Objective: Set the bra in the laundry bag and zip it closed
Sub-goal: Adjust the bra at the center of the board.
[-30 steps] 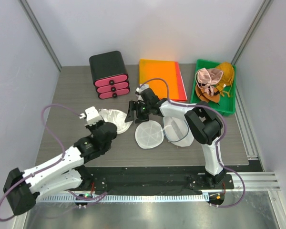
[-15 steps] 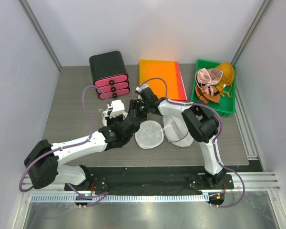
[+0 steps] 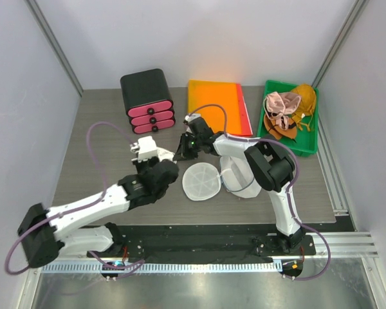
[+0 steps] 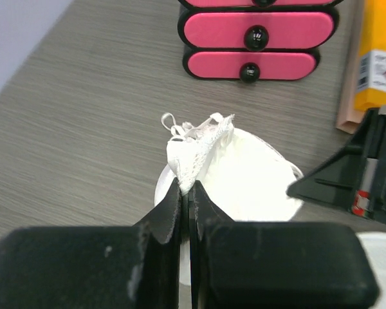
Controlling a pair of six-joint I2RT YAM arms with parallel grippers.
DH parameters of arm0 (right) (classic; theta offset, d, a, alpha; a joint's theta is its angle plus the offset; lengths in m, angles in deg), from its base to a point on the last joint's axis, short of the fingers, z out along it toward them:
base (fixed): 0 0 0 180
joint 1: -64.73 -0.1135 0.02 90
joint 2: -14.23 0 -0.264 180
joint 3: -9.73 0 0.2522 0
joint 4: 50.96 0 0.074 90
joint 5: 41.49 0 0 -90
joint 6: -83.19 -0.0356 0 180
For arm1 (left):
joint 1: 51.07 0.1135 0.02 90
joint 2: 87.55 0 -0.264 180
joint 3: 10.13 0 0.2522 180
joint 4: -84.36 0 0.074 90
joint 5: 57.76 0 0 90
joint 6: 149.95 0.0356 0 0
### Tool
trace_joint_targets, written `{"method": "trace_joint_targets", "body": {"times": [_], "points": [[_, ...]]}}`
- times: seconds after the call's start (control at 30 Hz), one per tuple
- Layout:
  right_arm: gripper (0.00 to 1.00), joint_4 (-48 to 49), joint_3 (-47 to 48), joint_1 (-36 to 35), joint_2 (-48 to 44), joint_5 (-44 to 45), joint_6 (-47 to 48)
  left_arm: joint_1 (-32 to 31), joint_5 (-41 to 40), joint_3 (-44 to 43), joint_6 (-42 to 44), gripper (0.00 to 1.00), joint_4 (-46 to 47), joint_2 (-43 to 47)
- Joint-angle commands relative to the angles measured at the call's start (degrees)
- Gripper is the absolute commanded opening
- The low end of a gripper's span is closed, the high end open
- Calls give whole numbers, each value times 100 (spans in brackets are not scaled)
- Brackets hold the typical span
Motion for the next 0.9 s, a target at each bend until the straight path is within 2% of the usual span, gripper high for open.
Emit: {"method": "trace_joint_targets", "body": {"times": [0.0, 0.1, 0.2, 0.27, 0.47, 0.57, 0.73, 0.87], "points": [[1, 258, 70, 97, -96, 116, 68, -28, 481, 534, -282, 0, 354, 1314], [1, 188, 25, 193, -149, 256, 253, -28, 982, 1219, -81, 0, 696, 2226], [1, 170, -1, 220, -219, 283, 490, -28, 1596, 1431, 419, 0, 1040, 2800], [1, 144, 25, 220, -237, 257, 595, -28, 2061, 1432, 605, 0, 1040, 2863], [1, 100, 60, 264, -272, 485, 500, -28, 2407, 1599, 536, 0, 1031, 3021], [1, -172, 95, 273, -316, 739, 359, -46, 1811, 1696, 334, 0, 691, 3188], [1, -260, -10, 264, -413, 644, 314, -116, 450, 1678, 430, 0, 557, 3101], [1, -295, -2, 220, -422, 521, 437, -107, 587, 1538, 1150, 0, 1485, 2557]]}}
